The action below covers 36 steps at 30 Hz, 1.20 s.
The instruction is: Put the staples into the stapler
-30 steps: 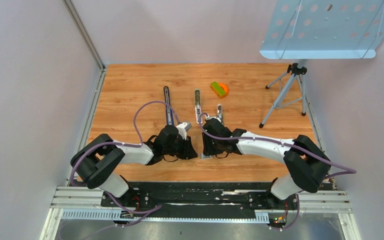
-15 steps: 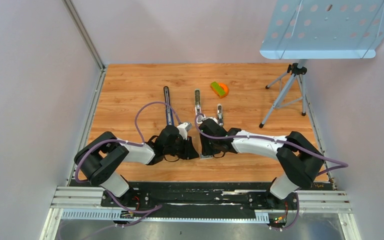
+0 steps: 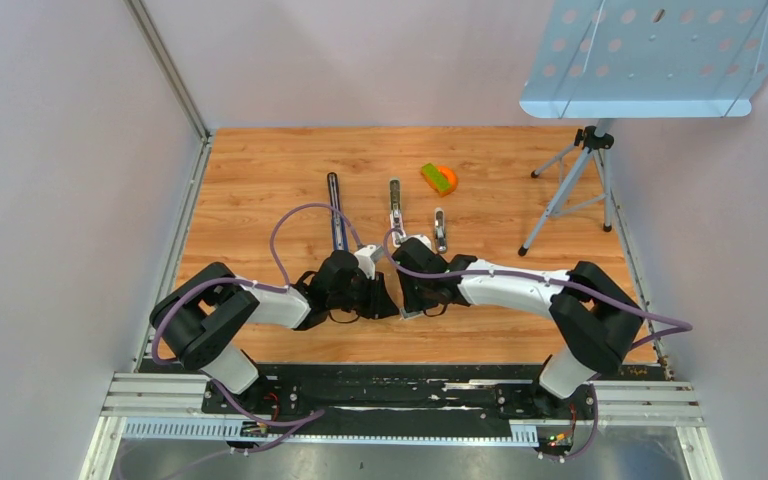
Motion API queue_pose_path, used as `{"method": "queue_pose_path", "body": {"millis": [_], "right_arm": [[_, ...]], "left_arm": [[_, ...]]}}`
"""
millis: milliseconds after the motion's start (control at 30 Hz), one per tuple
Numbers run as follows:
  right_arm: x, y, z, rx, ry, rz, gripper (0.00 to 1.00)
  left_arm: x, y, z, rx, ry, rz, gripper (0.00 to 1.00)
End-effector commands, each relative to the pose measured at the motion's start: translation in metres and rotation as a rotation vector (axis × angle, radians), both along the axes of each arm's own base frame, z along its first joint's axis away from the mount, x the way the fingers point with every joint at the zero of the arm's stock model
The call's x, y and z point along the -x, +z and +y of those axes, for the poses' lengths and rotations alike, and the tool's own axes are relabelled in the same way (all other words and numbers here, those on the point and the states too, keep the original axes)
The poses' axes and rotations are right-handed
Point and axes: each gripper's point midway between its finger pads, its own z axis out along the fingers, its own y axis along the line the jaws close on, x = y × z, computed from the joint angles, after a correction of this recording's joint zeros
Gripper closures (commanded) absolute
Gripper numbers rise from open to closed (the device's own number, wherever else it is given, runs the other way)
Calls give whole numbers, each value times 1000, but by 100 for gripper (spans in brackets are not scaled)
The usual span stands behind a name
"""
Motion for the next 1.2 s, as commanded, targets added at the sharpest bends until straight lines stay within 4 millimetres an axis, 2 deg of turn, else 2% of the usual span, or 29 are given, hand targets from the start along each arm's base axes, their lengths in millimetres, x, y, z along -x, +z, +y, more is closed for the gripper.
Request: {"method": "queue_pose_path", "body": {"millis": [0, 500, 700, 1167], "right_arm": [[4, 0, -2, 59, 28, -7, 70], [9, -9, 0, 101, 58, 13, 71], [11, -9, 0, 114, 66, 12, 75], [12, -12, -5, 210, 88, -13, 77]], "left_arm": [[0, -1, 1, 9, 3, -7, 80], [0, 1, 3, 15, 8, -12, 80], [1, 1, 3, 16, 7, -12, 79], [2, 3, 5, 20, 14, -16, 79]]}}
